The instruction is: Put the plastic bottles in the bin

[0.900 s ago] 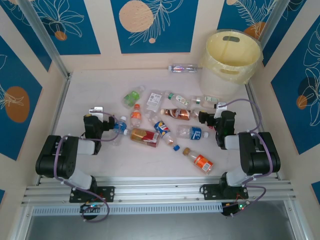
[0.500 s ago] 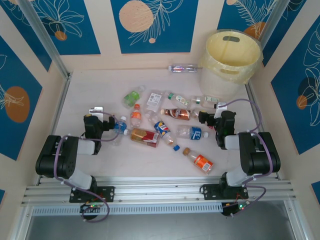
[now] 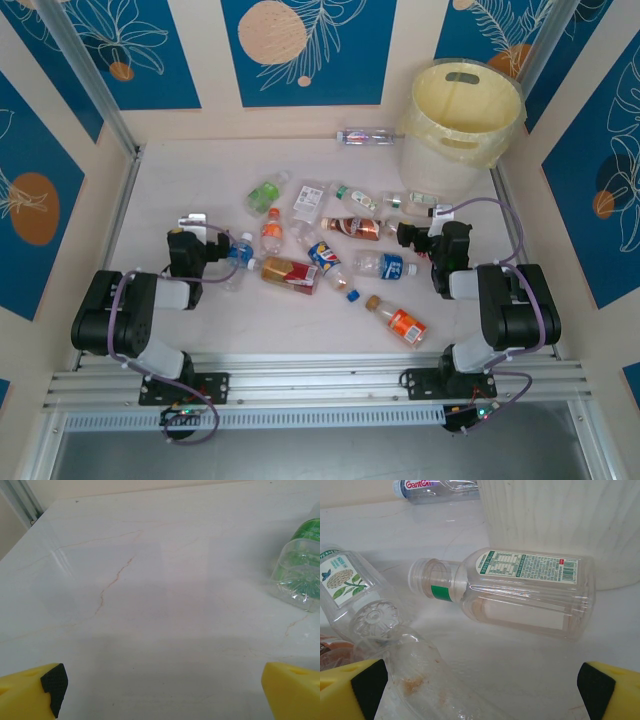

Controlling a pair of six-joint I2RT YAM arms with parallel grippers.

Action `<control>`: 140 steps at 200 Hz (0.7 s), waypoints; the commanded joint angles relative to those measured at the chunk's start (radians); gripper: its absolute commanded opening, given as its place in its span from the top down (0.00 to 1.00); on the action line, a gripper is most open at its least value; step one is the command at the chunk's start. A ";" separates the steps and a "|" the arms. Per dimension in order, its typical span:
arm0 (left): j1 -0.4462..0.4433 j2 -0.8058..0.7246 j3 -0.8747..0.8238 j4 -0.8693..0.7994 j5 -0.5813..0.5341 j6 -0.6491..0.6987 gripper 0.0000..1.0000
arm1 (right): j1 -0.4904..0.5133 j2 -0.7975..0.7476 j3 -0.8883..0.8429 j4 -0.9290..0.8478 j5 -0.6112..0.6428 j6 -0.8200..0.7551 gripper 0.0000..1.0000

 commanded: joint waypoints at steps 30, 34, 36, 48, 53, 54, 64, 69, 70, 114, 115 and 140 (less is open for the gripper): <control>-0.005 0.003 0.020 0.002 0.018 0.020 0.00 | 0.005 -0.005 0.012 0.009 0.014 -0.004 0.00; -0.005 0.004 0.020 0.003 0.018 0.020 0.00 | 0.006 -0.005 0.011 0.008 0.014 -0.004 0.00; -0.005 0.004 0.020 0.003 0.018 0.021 0.00 | 0.006 -0.006 0.012 0.008 0.014 -0.004 0.00; -0.005 0.004 0.020 0.004 0.018 0.020 0.00 | 0.006 -0.005 0.011 0.009 0.014 -0.004 0.00; -0.005 0.004 0.020 0.004 0.018 0.021 0.00 | 0.006 -0.005 0.012 0.009 0.014 -0.005 0.00; -0.005 0.004 0.020 0.005 0.018 0.020 0.00 | 0.006 -0.005 0.012 0.009 0.014 -0.005 0.00; -0.005 0.004 0.020 0.004 0.018 0.020 0.00 | 0.006 -0.005 0.012 0.009 0.014 -0.004 0.00; -0.004 0.004 0.020 0.004 0.018 0.020 0.00 | 0.006 -0.005 0.012 0.009 0.014 -0.005 0.00; -0.004 0.004 0.020 0.005 0.017 0.020 0.00 | 0.006 -0.005 0.012 0.009 0.014 -0.005 0.00; -0.005 0.002 0.017 0.008 0.017 0.020 0.00 | 0.006 -0.006 0.011 0.011 0.014 -0.004 0.00; -0.005 0.002 0.017 0.008 0.017 0.020 0.00 | 0.006 -0.006 0.010 0.012 0.013 -0.004 0.00; -0.005 -0.048 0.029 -0.054 0.014 0.018 0.00 | 0.003 -0.023 0.019 -0.017 0.010 -0.001 0.00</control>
